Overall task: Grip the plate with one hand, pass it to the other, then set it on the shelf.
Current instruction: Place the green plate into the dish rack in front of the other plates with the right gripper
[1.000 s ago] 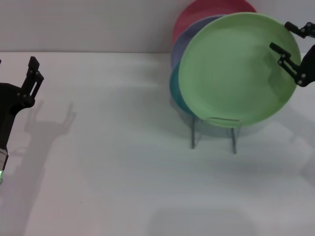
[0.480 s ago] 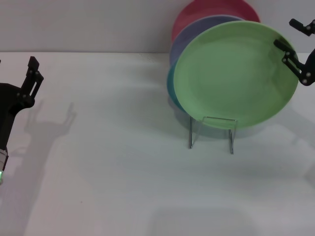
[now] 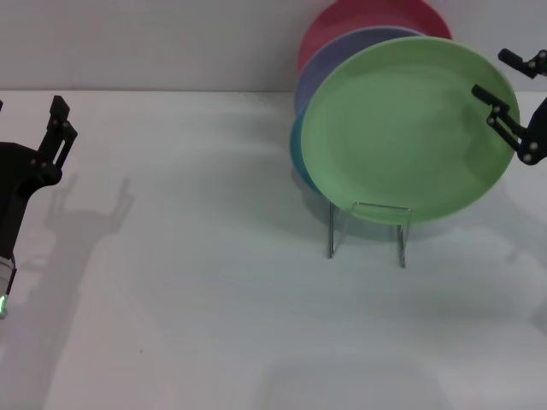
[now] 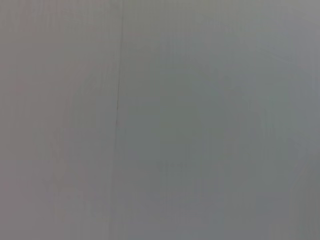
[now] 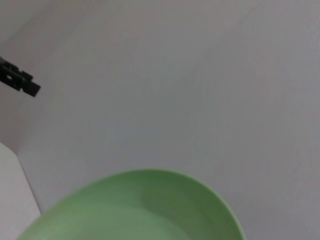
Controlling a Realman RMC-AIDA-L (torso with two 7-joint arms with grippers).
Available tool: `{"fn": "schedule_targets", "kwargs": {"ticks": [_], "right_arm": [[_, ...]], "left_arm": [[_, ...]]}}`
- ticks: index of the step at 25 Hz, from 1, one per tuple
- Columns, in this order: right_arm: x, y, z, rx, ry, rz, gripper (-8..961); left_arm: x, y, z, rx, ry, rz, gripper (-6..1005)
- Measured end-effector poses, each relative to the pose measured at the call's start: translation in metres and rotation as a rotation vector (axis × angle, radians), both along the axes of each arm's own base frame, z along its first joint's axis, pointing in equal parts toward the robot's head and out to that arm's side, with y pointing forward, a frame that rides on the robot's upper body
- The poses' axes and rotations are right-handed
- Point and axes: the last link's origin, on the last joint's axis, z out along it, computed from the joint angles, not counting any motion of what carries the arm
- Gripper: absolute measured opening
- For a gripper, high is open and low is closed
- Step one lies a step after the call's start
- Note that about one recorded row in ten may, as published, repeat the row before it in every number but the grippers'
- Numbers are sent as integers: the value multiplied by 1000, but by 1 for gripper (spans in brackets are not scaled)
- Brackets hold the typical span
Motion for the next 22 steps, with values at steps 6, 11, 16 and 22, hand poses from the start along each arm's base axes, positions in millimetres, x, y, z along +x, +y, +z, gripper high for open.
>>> {"fn": "schedule_targets", "kwargs": {"ticks": [6,11,16,22], "right_arm": [[-2,-9,-2,-21,27,39,376],[-3,-13,-3,-29,36,53,377],[-2,-18,7,24,100,56,376],[3,-13,7,42,130,12,376]], "left_arm": [[1,1,0,0,0,-5,813],[3,1,-1,-2,1,-13,813],[4,1,-1,-2,1,-18,813],[4,0,-1,-6,-6,-20,813]]}}
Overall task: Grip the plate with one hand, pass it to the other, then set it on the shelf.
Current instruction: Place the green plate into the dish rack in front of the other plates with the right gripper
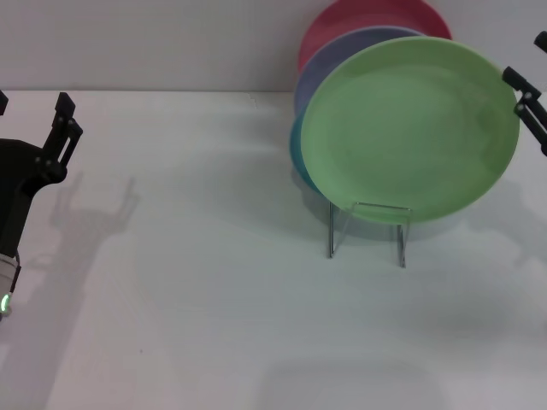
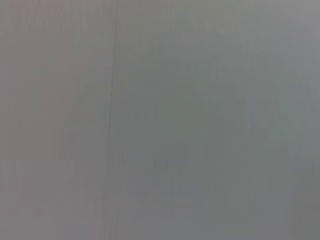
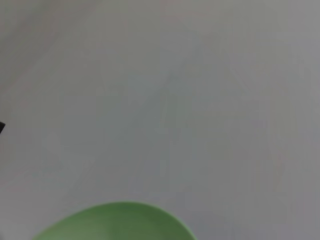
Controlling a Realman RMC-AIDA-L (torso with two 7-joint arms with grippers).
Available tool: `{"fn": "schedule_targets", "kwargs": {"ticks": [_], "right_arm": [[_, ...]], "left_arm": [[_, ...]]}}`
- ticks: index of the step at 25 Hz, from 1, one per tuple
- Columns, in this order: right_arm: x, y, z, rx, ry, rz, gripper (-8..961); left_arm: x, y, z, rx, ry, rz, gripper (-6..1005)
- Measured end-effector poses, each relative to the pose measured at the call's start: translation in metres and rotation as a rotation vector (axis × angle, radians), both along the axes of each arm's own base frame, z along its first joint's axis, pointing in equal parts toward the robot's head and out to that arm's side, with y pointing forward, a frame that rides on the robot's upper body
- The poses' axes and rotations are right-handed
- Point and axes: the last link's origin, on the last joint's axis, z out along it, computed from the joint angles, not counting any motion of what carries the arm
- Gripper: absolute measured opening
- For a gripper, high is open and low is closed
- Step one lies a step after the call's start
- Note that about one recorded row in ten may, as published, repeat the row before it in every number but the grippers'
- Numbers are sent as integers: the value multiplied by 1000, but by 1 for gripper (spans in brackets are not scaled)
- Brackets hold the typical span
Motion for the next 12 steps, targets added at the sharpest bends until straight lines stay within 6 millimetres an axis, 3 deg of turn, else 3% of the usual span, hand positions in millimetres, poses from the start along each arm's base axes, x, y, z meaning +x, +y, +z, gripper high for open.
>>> {"fn": "schedule_targets", "kwargs": {"ticks": [12], "right_arm": [[1,10,-5,-14,-6,-33,377]], "left_arm": [[0,-2,-2,-14,-13,-5,813]]}}
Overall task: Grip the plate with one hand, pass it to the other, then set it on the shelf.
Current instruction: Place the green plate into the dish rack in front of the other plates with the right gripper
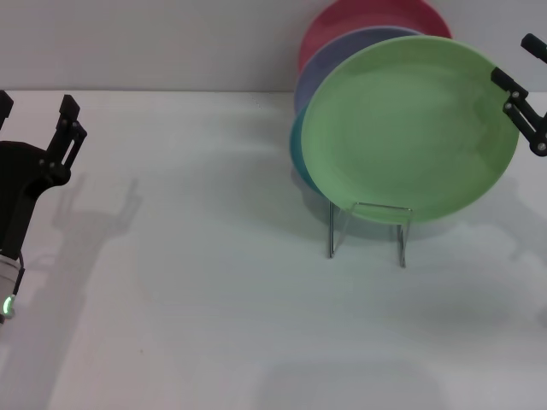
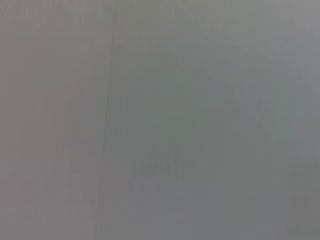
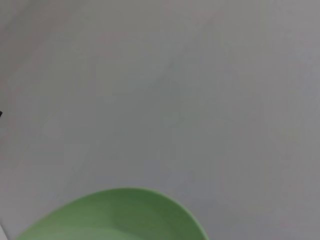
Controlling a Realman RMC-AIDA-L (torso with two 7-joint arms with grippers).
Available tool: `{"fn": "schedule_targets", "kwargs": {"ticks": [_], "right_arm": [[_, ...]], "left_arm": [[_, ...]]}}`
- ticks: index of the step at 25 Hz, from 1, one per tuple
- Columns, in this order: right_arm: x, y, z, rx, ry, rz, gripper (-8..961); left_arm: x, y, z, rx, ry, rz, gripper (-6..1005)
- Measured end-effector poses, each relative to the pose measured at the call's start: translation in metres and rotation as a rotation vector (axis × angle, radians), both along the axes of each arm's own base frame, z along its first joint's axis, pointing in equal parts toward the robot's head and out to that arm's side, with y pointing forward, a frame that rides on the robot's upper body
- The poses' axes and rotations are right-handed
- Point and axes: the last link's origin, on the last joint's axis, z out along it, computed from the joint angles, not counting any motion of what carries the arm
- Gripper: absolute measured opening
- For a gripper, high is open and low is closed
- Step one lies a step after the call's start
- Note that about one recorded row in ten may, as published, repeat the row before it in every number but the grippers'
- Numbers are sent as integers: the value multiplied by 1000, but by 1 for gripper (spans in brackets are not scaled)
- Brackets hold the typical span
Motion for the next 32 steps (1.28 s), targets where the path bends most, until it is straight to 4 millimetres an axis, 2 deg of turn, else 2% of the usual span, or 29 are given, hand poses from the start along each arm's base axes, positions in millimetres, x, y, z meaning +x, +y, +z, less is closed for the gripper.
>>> {"fn": "schedule_targets", "kwargs": {"ticks": [11,20,32], "right_arm": [[0,0,-5,-22,-6,-3,377],[-1,-6,-17,-75,-3,15,378],[-6,-16,-19,-94,23,68,379]], "left_arm": [[2,0,-1,-4,0,-9,813],[3,1,-1,-3,-1,-13,813],[4,0,-1,0,-2,-21,813]]}}
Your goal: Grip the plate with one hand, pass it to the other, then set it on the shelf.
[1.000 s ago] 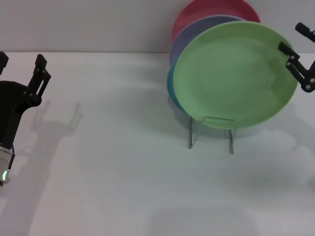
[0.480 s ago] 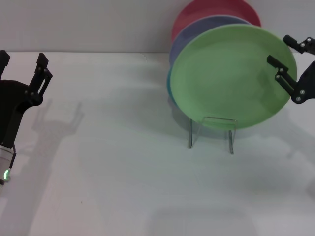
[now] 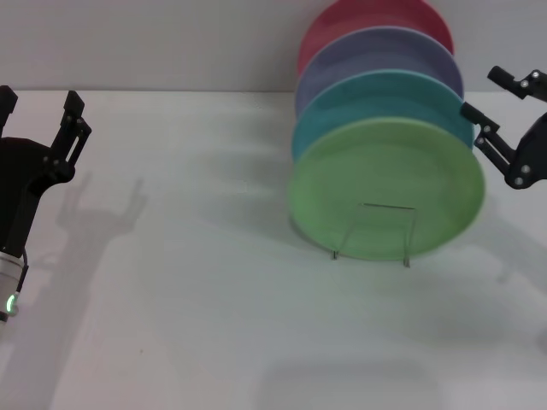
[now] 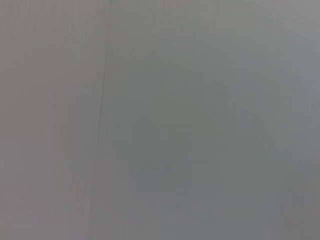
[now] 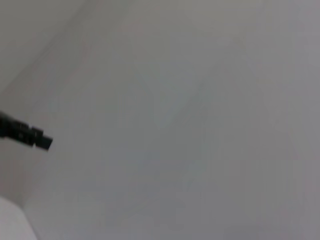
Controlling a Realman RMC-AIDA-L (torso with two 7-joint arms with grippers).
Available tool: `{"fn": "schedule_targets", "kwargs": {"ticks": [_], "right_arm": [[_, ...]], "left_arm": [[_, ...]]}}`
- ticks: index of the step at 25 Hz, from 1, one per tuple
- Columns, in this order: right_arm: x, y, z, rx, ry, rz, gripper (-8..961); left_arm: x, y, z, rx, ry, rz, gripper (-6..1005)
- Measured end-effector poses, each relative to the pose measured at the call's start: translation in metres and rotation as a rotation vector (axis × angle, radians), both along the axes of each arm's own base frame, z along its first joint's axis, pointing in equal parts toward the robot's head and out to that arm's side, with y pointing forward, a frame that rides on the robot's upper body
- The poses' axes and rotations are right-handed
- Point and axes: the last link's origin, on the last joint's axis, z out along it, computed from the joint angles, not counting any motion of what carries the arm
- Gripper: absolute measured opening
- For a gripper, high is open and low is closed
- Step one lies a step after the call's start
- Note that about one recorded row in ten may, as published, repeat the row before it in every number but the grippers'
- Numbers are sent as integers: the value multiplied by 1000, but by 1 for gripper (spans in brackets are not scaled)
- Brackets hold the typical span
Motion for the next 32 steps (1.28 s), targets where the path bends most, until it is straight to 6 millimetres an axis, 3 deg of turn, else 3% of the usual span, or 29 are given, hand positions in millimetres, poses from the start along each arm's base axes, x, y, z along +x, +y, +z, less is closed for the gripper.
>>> {"fn": "schedule_targets", "kwargs": {"ticks": [4,7,8,9,11,14,16,18,21,27,32], "right_arm": [[-5,-11,4,7,60,54,380],[-3,-17,14,67,138,49,449],[9,-20,28,170,269,-26,472],[9,-20,28,170,269,-26,495],[30,-21,46,300,456,-157,541],[81,-26,76,514,770,-433,636],[110,-32,86,596,885,-579,709],[141,-42,84,642,964,-759,781],[150,-46,77,641,964,-819,797],[152,-50,64,621,894,-858,829],[148,-51,56,594,867,-850,840]], "left_arm": [[0,0,0,0,2,1,813],[-1,0,0,0,5,3,813],[-2,-1,0,2,7,5,813],[-2,-1,0,4,9,7,813],[-7,-4,2,11,15,24,813],[-17,-8,5,22,27,52,813],[-23,-10,8,31,36,70,813],[-31,-11,11,44,46,97,813],[-41,-12,15,64,88,145,813],[-58,-10,19,122,286,268,813],[-60,-11,20,125,291,273,813]]}}
